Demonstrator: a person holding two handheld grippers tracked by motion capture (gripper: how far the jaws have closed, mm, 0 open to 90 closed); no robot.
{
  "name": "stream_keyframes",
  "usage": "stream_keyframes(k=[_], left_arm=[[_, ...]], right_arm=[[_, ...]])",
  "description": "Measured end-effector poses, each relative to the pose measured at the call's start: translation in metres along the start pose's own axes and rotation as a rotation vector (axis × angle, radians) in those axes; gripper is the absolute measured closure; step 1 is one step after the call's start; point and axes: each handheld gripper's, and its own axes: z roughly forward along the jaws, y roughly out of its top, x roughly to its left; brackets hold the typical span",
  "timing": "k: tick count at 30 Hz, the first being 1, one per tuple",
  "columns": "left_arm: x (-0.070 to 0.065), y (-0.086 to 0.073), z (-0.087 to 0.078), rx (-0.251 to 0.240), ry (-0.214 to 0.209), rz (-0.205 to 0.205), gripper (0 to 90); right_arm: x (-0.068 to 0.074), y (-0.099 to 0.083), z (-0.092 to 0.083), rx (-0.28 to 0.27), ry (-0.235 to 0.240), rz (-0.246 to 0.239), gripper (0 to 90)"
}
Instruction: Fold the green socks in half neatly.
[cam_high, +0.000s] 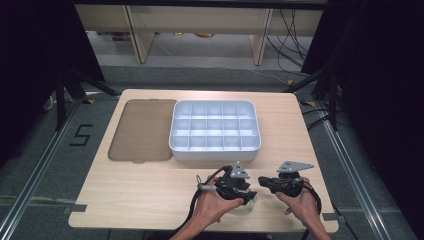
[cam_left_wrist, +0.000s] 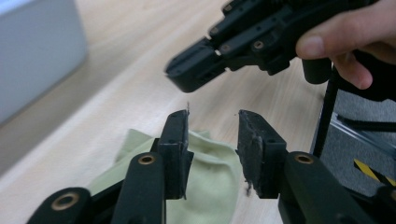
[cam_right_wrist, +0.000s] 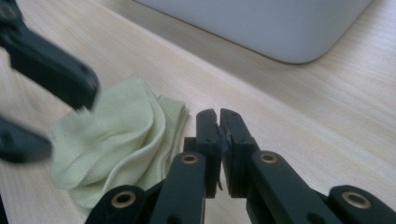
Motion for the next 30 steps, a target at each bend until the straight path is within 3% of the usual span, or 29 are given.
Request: stream_keyframes(k=[1, 2, 3, 5, 10, 11, 12, 14, 15, 16, 20, 21, 22, 25, 30], left_arm=[[0.003, -0.001, -0.005, -0.003, 0.005, -0.002, 65.4], [0.004, -0.002, -0.008, -0.003, 0.012, -0.006, 66.3], [0.007, -0.003, -0.011, 0.008, 0.019, 0.011, 66.3], [0.012, -0.007, -0.017, 0.024, 0.025, 0.009, 68.5], [0.020, -0.019, -0.026, 0.062, 0.045, 0.011, 72.8], [0.021, -0.022, -0.028, 0.074, 0.049, 0.022, 75.2], [0.021, -0.026, -0.028, 0.075, 0.049, 0.020, 80.8], [0.022, -0.029, -0.028, 0.087, 0.053, 0.034, 84.2], [0.022, -0.029, -0.028, 0.087, 0.053, 0.034, 84.9], [0.022, -0.032, -0.026, 0.091, 0.046, 0.029, 85.7], [0.020, -0.035, -0.017, 0.109, 0.036, 0.039, 87.4], [0.022, -0.036, -0.014, 0.164, 0.034, 0.081, 88.1], [0.022, -0.036, -0.014, 0.164, 0.034, 0.081, 88.3], [0.024, -0.041, -0.007, 0.188, 0.038, 0.080, 88.9], [0.024, -0.050, -0.003, 0.222, 0.041, 0.088, 89.4]], right_arm=[[0.001, 0.000, -0.003, 0.001, -0.002, -0.008, 86.8], [0.004, 0.000, -0.003, -0.001, 0.015, 0.022, 86.8], [0.004, 0.000, -0.003, -0.001, 0.015, 0.022, 86.8], [0.008, 0.003, -0.006, -0.004, 0.010, -0.044, 86.9], [0.023, 0.007, -0.006, 0.010, 0.037, -0.052, 87.1], [0.024, 0.008, -0.004, 0.010, 0.039, -0.082, 87.1], [0.030, 0.009, -0.001, 0.012, 0.054, -0.103, 87.1], [0.037, 0.010, 0.002, 0.018, 0.079, -0.096, 87.1], [0.037, 0.010, 0.002, 0.018, 0.079, -0.096, 87.1], [0.040, 0.012, 0.004, 0.019, 0.078, -0.127, 87.1], [0.046, 0.012, 0.010, 0.039, 0.093, -0.138, 87.1], [0.049, 0.011, 0.015, 0.056, 0.102, -0.150, 87.1], [0.050, 0.011, 0.018, 0.061, 0.095, -0.174, 87.1], [0.052, 0.010, 0.021, 0.097, 0.090, -0.167, 87.1], [0.041, 0.002, 0.017, 0.137, 0.026, -0.175, 87.9]])
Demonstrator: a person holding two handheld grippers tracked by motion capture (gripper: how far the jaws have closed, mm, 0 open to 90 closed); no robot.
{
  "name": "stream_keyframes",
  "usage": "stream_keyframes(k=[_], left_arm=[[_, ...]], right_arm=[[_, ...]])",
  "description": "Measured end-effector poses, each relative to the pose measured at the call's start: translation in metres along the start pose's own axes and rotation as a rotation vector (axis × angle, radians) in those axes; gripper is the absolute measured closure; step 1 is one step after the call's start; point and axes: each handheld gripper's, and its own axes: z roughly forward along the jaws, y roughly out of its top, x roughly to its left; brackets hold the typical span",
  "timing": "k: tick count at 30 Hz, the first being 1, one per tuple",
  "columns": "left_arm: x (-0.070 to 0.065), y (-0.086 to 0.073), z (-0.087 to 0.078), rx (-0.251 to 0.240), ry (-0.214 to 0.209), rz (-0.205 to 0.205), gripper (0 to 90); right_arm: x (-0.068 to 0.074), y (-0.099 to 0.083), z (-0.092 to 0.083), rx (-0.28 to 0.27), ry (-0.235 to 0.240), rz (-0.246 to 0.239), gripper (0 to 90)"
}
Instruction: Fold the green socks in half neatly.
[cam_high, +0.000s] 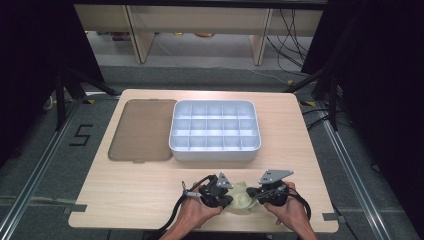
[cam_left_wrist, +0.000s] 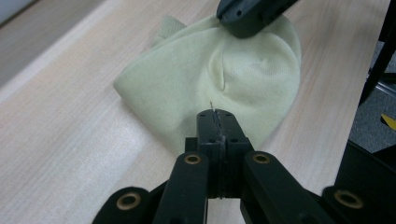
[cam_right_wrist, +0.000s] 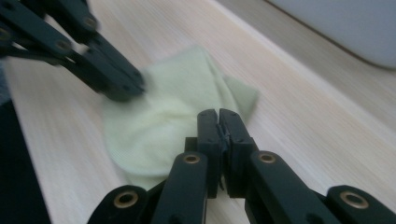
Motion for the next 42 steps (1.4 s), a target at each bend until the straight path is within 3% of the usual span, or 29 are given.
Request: stream_keyframes(k=[3, 5, 11, 12, 13, 16, 21, 24, 25, 28, 31, 33, 35, 36, 38, 42], left_arm=[[0.000, -0.001, 0.001, 0.010, -0.001, 0.003, 89.6], [-0.001, -0.002, 0.003, 0.010, 0.002, 0.003, 89.6], [-0.001, -0.003, 0.002, 0.006, 0.009, -0.002, 89.5], [-0.002, -0.003, 0.002, 0.003, 0.007, -0.014, 89.4], [-0.002, -0.003, 0.001, 0.004, 0.003, -0.015, 88.9], [-0.005, -0.004, 0.000, 0.002, 0.001, -0.032, 86.9], [-0.007, -0.006, -0.004, -0.008, 0.005, -0.024, 85.8], [-0.003, -0.003, -0.004, -0.014, 0.008, -0.016, 88.1], [-0.002, -0.004, -0.003, -0.007, 0.007, -0.025, 89.1], [-0.002, -0.005, -0.002, -0.001, 0.007, -0.019, 89.4], [-0.001, -0.002, -0.005, -0.024, 0.006, -0.026, 89.4], [0.002, 0.006, -0.011, -0.080, 0.016, -0.051, 89.3], [0.003, 0.010, -0.012, -0.099, 0.018, -0.066, 89.2], [0.008, 0.016, -0.012, -0.096, 0.021, -0.052, 89.1], [0.010, 0.021, -0.008, -0.102, 0.020, -0.065, 89.0], [0.018, 0.025, 0.001, -0.065, 0.016, -0.030, 88.8]], right_arm=[[-0.005, -0.005, 0.001, 0.012, -0.009, 0.001, 88.8], [-0.007, -0.009, 0.004, 0.002, -0.005, 0.042, 89.9], [-0.008, -0.007, 0.001, 0.004, -0.010, 0.025, 89.9], [-0.007, -0.006, -0.001, -0.010, -0.005, 0.026, 89.9], [-0.002, 0.000, -0.008, -0.058, 0.001, 0.019, 89.8], [0.006, 0.005, -0.012, -0.089, 0.007, 0.016, 89.6], [0.019, -0.002, -0.006, -0.037, 0.066, -0.024, 89.3], [0.017, -0.011, -0.003, -0.003, 0.050, 0.005, 89.3], [0.014, -0.016, 0.003, 0.022, 0.031, -0.006, 90.0], [0.013, -0.016, 0.004, 0.014, 0.031, -0.008, 90.0], [0.013, -0.015, 0.001, 0.019, 0.033, -0.016, 90.0], [0.012, -0.013, -0.004, -0.005, 0.029, -0.012, 89.9], [0.010, -0.011, -0.008, -0.010, 0.016, -0.013, 89.8], [0.006, -0.010, -0.012, -0.023, -0.025, -0.004, 89.5], [0.002, -0.010, -0.010, -0.043, -0.032, 0.004, 89.4], [-0.002, -0.010, -0.004, -0.011, -0.030, 0.006, 89.5]])
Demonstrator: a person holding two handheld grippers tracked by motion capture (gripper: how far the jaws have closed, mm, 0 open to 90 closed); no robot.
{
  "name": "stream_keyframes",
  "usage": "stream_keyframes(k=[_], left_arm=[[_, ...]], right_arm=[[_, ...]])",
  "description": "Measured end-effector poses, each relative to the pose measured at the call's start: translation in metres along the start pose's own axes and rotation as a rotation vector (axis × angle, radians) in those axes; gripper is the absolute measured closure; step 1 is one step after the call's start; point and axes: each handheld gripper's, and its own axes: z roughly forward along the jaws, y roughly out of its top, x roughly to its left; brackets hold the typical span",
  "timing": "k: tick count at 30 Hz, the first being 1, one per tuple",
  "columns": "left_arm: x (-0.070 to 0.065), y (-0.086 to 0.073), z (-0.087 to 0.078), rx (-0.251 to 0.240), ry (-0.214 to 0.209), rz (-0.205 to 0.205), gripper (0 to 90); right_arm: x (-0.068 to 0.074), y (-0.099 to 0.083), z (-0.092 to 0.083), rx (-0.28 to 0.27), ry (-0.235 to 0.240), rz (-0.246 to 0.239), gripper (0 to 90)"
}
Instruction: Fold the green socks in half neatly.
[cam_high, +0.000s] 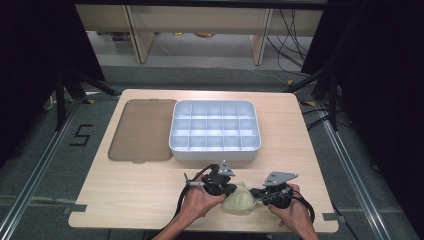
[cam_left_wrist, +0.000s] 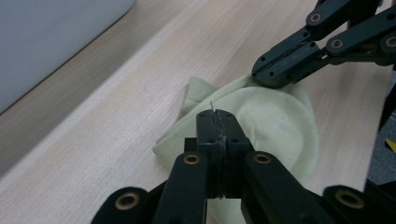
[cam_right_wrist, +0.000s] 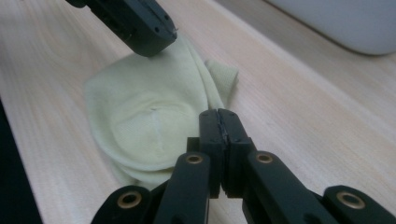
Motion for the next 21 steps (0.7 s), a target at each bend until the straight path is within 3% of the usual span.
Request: stream_keyframes(k=[3, 4, 9, 14, 16, 18, 21], left_arm=[[0.002, -0.001, 0.005, 0.025, 0.001, -0.001, 88.5], [0.003, -0.003, 0.007, 0.034, 0.003, 0.001, 88.5], [0.005, -0.013, 0.008, 0.050, -0.005, -0.006, 88.6], [0.006, -0.015, 0.006, 0.047, 0.003, -0.016, 88.5], [0.005, -0.016, 0.006, 0.048, 0.004, -0.015, 88.6], [0.006, -0.016, 0.006, 0.049, 0.006, -0.015, 88.8], [0.006, -0.017, 0.007, 0.046, 0.004, -0.016, 88.9]], right_arm=[[-0.003, -0.002, 0.006, 0.001, -0.003, 0.004, 89.6], [-0.004, -0.003, 0.007, -0.003, 0.011, 0.031, 89.7], [-0.006, -0.001, 0.005, 0.008, 0.009, 0.009, 88.9], [0.006, 0.009, -0.009, -0.048, 0.004, -0.021, 88.3], [0.016, 0.009, -0.011, -0.060, 0.038, -0.036, 88.3], [0.024, 0.003, -0.009, -0.022, 0.080, -0.031, 88.3], [0.025, -0.003, -0.006, 0.006, 0.082, -0.031, 88.3]])
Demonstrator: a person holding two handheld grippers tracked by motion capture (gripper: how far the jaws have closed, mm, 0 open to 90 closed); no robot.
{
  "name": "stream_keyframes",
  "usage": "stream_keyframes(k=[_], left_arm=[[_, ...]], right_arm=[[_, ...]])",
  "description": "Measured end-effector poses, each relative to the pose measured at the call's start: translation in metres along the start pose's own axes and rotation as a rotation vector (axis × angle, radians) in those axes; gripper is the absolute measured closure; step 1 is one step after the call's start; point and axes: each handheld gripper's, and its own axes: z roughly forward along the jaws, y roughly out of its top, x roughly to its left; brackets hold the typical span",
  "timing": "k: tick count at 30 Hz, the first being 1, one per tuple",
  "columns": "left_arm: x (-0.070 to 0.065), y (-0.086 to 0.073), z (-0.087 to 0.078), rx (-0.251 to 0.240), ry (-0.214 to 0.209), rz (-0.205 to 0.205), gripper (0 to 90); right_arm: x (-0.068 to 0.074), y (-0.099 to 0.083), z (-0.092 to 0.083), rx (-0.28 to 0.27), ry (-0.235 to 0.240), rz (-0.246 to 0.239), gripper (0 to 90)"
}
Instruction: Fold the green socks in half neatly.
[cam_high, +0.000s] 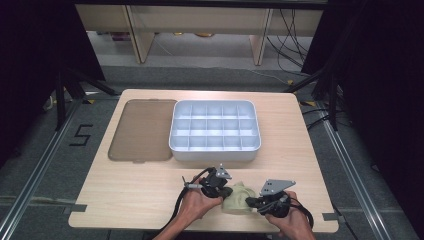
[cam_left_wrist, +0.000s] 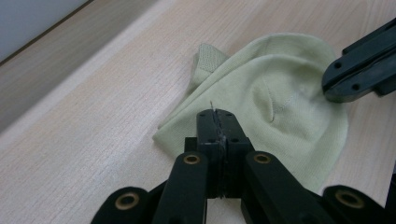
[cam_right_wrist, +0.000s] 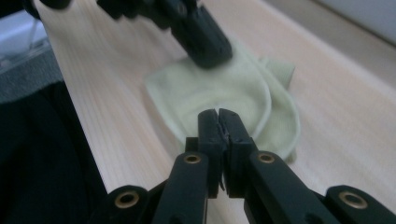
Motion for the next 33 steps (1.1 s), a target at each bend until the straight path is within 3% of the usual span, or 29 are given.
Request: stream_keyframes(k=[3, 10, 11, 12, 17, 20, 21, 27, 29, 33], left_arm=[[0.001, 0.000, 0.000, 0.000, 0.001, -0.007, 89.0], [0.000, 0.000, -0.001, -0.003, -0.004, -0.002, 87.8], [0.000, 0.001, -0.002, -0.004, -0.005, -0.001, 87.8], [-0.001, 0.001, -0.004, -0.013, -0.005, 0.006, 87.7], [-0.014, 0.000, -0.018, -0.039, -0.026, 0.018, 87.7], [-0.020, -0.003, -0.021, -0.042, -0.036, 0.025, 87.5], [-0.024, -0.007, -0.022, -0.028, -0.043, 0.048, 87.4], [-0.025, -0.017, -0.016, 0.000, -0.045, 0.053, 87.4], [-0.026, -0.020, -0.011, 0.004, -0.042, 0.032, 87.5], [-0.025, -0.018, -0.014, -0.004, -0.041, 0.048, 87.1]], right_arm=[[-0.003, -0.006, 0.005, 0.028, -0.008, -0.003, 88.4], [-0.004, -0.008, 0.009, 0.021, -0.008, 0.019, 88.7], [-0.005, -0.007, 0.007, 0.031, -0.011, 0.006, 88.6], [-0.005, -0.003, 0.004, -0.006, -0.021, 0.002, 88.6], [-0.014, 0.012, 0.002, -0.043, -0.050, -0.005, 88.6], [-0.019, 0.017, 0.006, -0.044, -0.053, -0.015, 88.6], [-0.021, 0.021, 0.013, -0.040, -0.049, -0.013, 88.6], [-0.030, 0.024, 0.025, -0.001, -0.055, 0.002, 88.6], [-0.031, 0.023, 0.026, 0.003, -0.056, 0.000, 88.7], [-0.032, 0.021, 0.027, -0.018, -0.063, 0.010, 88.1]])
